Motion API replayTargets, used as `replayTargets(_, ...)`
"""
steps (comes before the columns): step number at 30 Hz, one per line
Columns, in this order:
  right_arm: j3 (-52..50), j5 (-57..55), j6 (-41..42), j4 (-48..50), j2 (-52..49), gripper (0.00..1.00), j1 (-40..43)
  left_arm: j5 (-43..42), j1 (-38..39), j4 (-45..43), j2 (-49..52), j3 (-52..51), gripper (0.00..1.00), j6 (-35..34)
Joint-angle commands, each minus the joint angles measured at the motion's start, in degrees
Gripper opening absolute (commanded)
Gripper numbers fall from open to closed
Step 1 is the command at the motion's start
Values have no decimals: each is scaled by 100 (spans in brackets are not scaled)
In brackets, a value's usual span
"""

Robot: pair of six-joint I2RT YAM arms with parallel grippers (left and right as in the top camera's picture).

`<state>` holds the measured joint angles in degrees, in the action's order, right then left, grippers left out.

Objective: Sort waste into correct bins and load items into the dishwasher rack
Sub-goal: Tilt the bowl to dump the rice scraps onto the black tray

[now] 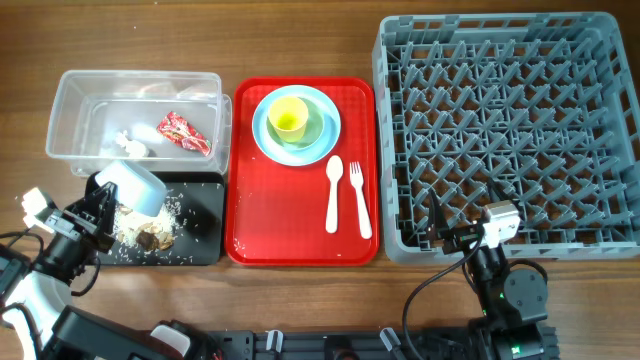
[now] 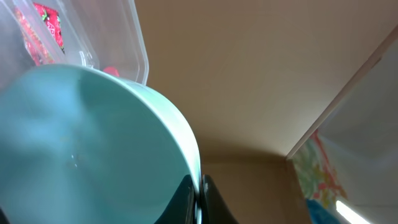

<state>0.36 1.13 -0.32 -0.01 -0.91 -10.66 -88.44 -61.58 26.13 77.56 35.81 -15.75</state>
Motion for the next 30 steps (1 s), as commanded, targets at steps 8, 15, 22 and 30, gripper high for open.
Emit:
replayTargets(8,-7,24,-33,26,0,100,24,-192,-31,-107,83,-26,4,-144)
replayTargets(15,-7,24,-33,26,0,100,24,-142,24,-70,70,-24,4,-140)
replayTargets(22,-7,24,-35,26,0,100,24,772,708,-111,-184,46,4,-450)
replayTargets(30,-7,24,-33,26,0,100,24,2243,1917,-160,-953,247,4,-964)
